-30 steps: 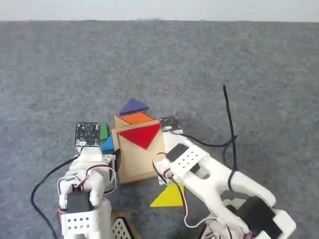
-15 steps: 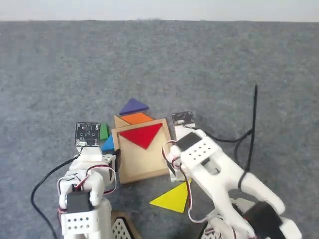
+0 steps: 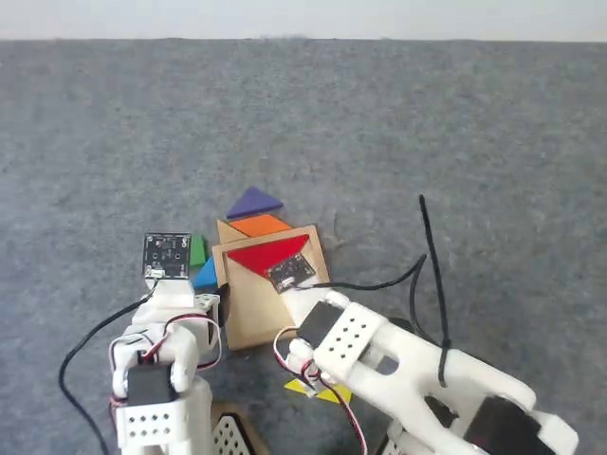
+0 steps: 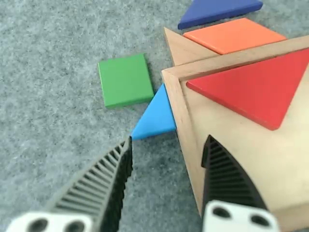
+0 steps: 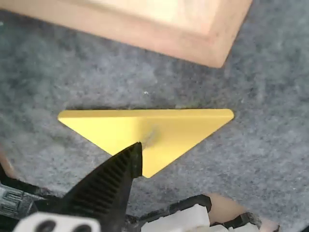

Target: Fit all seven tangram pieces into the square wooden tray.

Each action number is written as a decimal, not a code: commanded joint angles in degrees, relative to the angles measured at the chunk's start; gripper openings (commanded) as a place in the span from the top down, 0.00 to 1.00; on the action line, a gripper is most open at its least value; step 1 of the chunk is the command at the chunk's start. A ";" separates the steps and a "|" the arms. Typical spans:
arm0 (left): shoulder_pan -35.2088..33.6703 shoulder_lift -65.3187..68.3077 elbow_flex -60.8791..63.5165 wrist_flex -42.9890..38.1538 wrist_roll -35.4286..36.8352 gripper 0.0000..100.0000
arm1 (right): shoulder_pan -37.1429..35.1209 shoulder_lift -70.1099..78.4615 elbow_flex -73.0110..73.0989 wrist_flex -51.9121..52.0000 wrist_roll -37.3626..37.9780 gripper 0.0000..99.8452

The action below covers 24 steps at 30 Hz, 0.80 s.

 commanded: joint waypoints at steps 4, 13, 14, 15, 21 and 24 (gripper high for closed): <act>-0.09 -1.05 -0.57 0.26 -0.26 0.77 | -0.22 4.09 -0.97 3.12 17.41 0.46; -0.09 -1.05 -0.57 0.26 -0.26 0.77 | -0.48 -2.95 -2.99 8.57 46.24 0.46; 0.00 -1.05 -0.57 0.26 -0.26 0.77 | -0.48 -4.53 -2.02 8.48 48.70 0.46; -0.09 -1.05 -0.57 0.26 -0.26 0.77 | -0.48 -6.29 -0.79 8.04 51.78 0.46; 0.00 -1.05 -0.57 0.26 -0.26 0.77 | -1.71 -19.74 14.95 -2.07 63.03 0.46; -0.09 -1.05 -0.57 0.26 -0.26 0.77 | -4.26 -27.65 21.80 -4.62 65.58 0.46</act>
